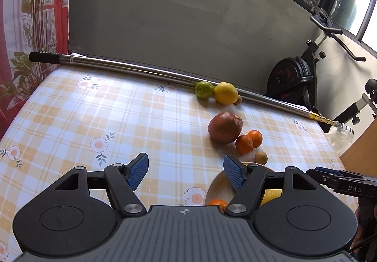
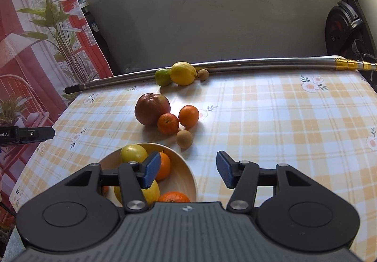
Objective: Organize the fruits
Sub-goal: 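Move the right tool to an orange on the table and close on it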
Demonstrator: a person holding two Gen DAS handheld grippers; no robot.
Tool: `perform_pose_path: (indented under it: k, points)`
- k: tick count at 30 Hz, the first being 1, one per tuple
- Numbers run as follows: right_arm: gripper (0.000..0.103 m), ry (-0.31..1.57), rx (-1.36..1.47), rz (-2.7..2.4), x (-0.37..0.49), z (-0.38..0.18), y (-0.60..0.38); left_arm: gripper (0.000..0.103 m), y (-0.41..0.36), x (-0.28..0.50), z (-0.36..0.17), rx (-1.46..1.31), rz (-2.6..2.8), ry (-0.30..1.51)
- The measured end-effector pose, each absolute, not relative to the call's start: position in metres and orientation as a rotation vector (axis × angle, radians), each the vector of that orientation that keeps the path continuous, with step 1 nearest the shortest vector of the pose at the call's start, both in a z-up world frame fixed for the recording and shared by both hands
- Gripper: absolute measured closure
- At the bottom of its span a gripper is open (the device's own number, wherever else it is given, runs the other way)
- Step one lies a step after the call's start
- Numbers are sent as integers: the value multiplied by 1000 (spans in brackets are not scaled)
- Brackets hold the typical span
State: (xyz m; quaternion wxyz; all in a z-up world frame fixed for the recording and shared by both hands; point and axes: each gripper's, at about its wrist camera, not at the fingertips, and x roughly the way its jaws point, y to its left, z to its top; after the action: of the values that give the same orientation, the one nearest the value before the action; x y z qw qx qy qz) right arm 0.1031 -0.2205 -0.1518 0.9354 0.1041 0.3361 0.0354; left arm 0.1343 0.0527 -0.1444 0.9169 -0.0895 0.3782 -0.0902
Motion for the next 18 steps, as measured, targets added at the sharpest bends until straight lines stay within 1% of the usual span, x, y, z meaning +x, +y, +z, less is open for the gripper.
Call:
perform_pose_path:
  k: [7, 18]
  points:
    - [55, 674, 251, 119, 143, -165, -235, 30, 41, 165, -146, -153, -205, 770]
    - [56, 732, 286, 148, 210, -185, -236, 30, 32, 205, -159, -180, -219, 801]
